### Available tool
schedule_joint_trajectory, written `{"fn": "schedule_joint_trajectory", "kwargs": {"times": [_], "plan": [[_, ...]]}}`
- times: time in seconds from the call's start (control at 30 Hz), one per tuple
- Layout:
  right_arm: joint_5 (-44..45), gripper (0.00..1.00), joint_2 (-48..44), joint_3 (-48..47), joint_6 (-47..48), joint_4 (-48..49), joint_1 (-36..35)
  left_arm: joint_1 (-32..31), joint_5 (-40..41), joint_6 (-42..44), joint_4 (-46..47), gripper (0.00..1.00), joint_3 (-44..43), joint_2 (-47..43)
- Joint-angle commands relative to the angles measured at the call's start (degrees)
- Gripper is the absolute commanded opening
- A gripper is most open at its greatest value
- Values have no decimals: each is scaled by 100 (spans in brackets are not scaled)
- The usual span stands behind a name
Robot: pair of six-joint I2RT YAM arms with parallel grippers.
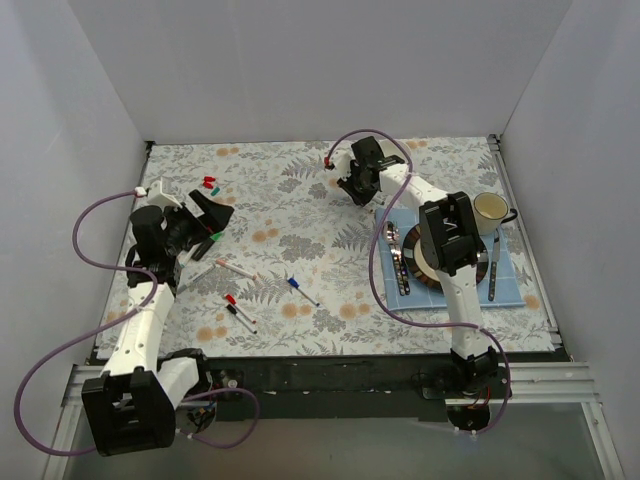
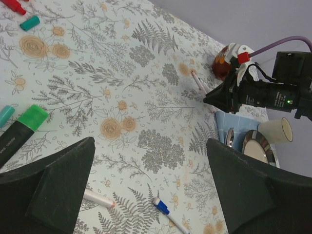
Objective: Open the pen caps
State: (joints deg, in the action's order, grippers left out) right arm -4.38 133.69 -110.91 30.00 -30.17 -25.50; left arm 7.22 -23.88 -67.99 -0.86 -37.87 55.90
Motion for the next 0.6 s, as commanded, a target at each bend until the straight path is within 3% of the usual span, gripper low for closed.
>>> {"fn": "schedule_joint_trajectory", "kwargs": {"times": [0.0,0.27,0.4,0.57], "plan": [[236,31,-9,-264,50,-68,18,-2,-231,-110,7,98,-19,193],[-123,36,-720,104,-29,-67,10,7,-407,-145,51,98,16,299],[-1508,38,-1581,929,6,-24,-78,-2,-688,-320,253,98,78,448],[-2601,40,-2908,2599,-20,459,-491,-10,-724,-365,157,98,16,615]]}}
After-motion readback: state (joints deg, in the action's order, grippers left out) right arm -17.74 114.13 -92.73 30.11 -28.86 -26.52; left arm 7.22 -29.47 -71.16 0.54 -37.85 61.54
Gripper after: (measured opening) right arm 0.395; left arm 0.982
